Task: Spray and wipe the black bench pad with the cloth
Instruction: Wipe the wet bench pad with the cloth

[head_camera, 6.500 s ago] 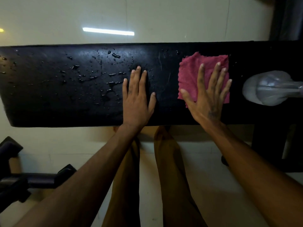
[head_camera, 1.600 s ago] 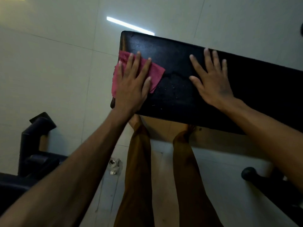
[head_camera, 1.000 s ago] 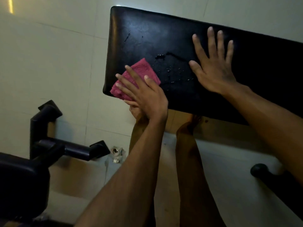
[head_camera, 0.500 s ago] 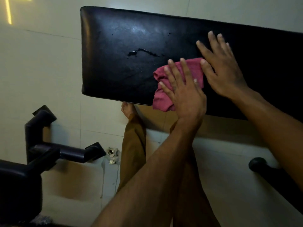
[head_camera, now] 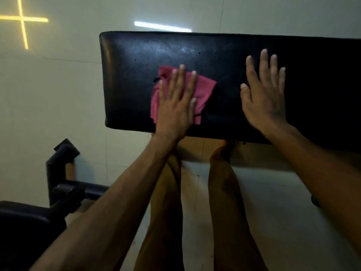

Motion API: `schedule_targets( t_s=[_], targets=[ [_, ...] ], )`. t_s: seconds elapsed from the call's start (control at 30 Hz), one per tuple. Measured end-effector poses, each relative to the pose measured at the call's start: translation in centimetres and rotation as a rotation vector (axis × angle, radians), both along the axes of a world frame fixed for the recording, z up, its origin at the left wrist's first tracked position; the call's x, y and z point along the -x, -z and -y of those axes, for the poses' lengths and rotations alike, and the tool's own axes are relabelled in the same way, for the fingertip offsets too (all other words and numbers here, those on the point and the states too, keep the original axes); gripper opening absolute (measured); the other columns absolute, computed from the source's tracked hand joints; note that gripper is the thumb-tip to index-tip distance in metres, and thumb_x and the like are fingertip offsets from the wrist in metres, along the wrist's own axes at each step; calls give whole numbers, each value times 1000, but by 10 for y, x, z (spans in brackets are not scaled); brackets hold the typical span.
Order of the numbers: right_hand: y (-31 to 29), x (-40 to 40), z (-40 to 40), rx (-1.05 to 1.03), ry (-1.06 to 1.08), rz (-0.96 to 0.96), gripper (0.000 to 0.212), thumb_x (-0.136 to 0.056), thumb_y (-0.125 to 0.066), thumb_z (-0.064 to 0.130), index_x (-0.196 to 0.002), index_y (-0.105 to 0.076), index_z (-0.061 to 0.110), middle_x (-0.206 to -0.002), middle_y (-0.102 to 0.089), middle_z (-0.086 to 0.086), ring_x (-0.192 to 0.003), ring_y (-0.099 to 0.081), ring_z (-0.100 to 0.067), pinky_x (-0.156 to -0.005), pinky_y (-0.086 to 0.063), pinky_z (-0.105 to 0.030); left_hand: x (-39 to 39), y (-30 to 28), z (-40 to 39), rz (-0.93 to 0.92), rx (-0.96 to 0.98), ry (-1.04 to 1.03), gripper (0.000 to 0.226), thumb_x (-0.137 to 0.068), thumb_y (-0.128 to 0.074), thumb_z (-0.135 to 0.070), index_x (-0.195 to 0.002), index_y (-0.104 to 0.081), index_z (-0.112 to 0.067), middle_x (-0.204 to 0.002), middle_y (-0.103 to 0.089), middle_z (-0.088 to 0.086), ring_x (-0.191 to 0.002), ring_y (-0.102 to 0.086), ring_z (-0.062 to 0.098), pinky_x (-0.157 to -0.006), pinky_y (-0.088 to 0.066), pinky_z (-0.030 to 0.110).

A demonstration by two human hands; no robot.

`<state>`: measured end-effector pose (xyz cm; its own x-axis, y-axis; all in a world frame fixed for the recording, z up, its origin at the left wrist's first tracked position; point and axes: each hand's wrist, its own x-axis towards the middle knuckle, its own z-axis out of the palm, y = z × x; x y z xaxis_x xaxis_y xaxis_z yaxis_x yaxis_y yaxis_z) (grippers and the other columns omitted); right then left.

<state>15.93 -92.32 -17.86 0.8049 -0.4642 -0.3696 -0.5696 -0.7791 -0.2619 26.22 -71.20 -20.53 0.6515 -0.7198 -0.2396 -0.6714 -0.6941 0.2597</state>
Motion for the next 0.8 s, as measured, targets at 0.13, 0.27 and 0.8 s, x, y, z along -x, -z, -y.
schedule_targets(
  t_s=[0.13,0.27,0.8],
  targets=[
    [10,-16,-31,30,161,10,64,-107,-28,37,-161,-3,14,-169,6,-15,-156,7,-34,-125,5,-55,-52,-1,-32,82,-11,-241,59,-109,-29,-37,-161,-18,-12,-167,-12,23,-156,-10,36,-125,-4,55],
    [18,-17,-38,78,196,32,63,-107,-24,36,-161,-2,14,-169,4,-16,-156,5,-34,-124,5,-56,-93,0,-39,72,-27,-499,60,-108,-21,-39,-162,-12,-15,-169,-5,19,-157,-4,33,-126,-7,55],
    [19,22,2,-39,485,371,49,-108,-27,24,-153,-39,8,-164,-26,-17,-154,-17,-34,-125,-5,-40,69,-9,139,-104,52,132,60,-108,-28,-35,-162,-11,-16,-170,-4,11,-157,-3,23,-125,4,41]
  ],
)
